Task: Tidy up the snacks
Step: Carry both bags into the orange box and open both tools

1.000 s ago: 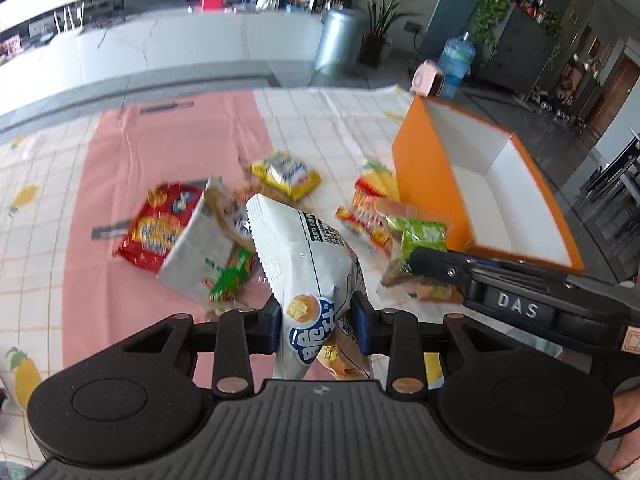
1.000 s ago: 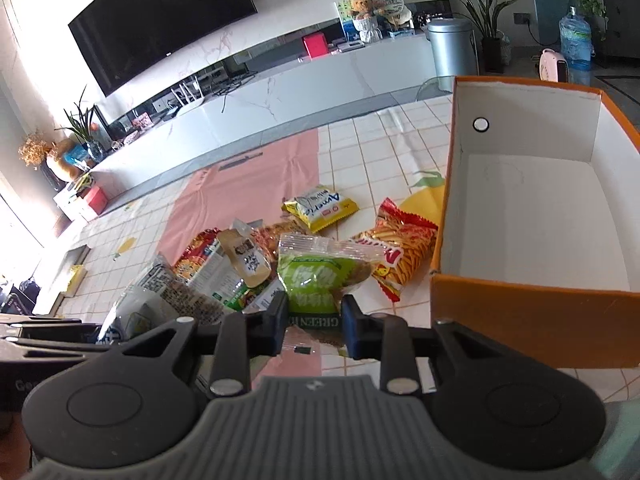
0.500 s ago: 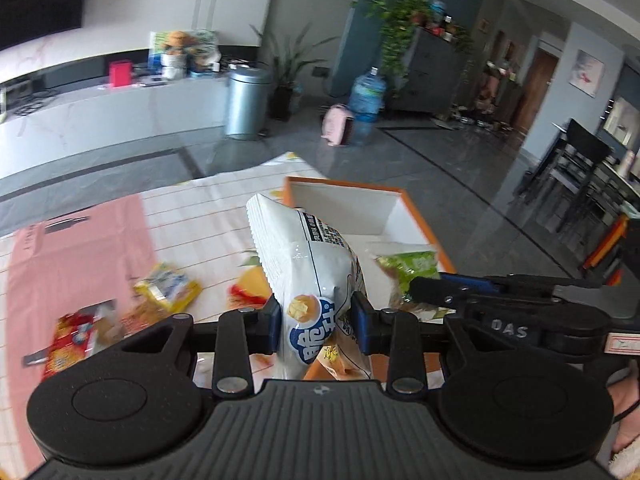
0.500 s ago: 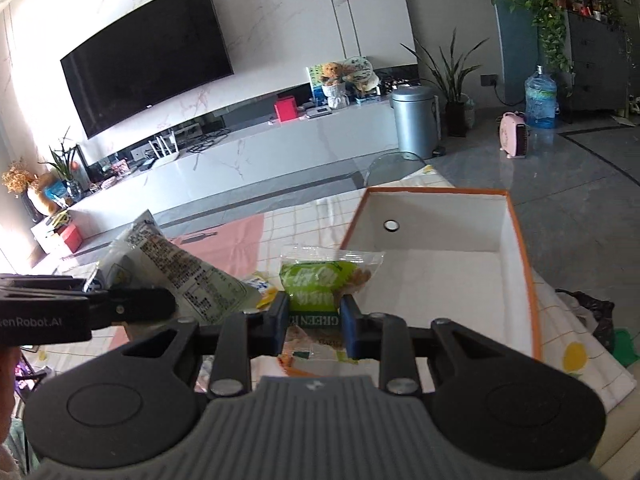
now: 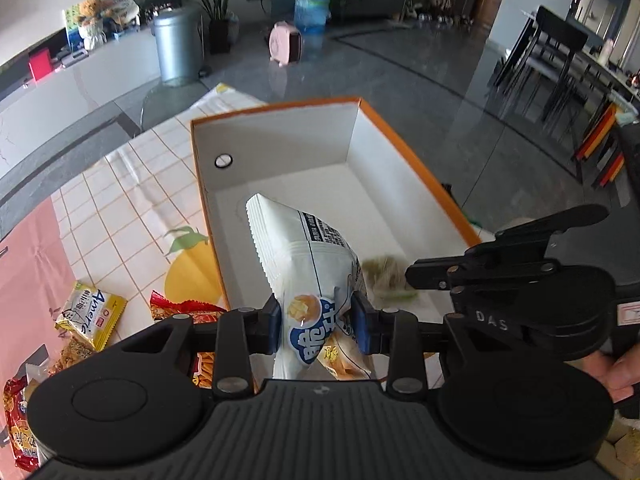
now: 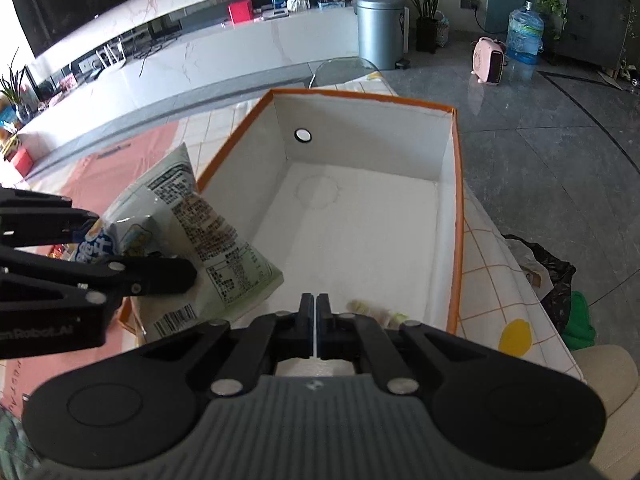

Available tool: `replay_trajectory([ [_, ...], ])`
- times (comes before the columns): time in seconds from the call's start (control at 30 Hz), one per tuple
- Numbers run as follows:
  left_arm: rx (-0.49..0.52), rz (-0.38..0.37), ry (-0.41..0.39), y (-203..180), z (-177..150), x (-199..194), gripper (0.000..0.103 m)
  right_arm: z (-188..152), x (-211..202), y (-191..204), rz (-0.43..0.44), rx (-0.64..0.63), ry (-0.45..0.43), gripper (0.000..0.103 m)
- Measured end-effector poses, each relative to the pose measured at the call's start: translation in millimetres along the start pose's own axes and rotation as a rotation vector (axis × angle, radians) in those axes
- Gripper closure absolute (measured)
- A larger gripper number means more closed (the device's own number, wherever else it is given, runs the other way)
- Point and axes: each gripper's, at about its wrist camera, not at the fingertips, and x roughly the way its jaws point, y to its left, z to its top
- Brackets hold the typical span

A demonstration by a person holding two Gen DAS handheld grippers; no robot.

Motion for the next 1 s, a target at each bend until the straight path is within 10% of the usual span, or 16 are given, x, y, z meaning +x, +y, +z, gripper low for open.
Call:
replay_trajectory([
  [0.4,0.119,0.159,0.049,-13,8,21,0.044,-10,1,-10,-0.02,0.016,0.011,0.1],
  [0.53,0.146,0.16,0.011,-15,4,8,0.036,-8,-11,-8,-0.054,-0.011,-0.028,0.08],
  [0.8,0.051,0.239,-0.114,6,1,-20,0.036,-2,-27,-19,-0.187,-0.033,-0.122,0.046],
  [1.0,-0.059,0.19,-0.008,28,-8,-2,0.059,-6,-11,-41,-0.219,0.033,-0.076,0.051],
])
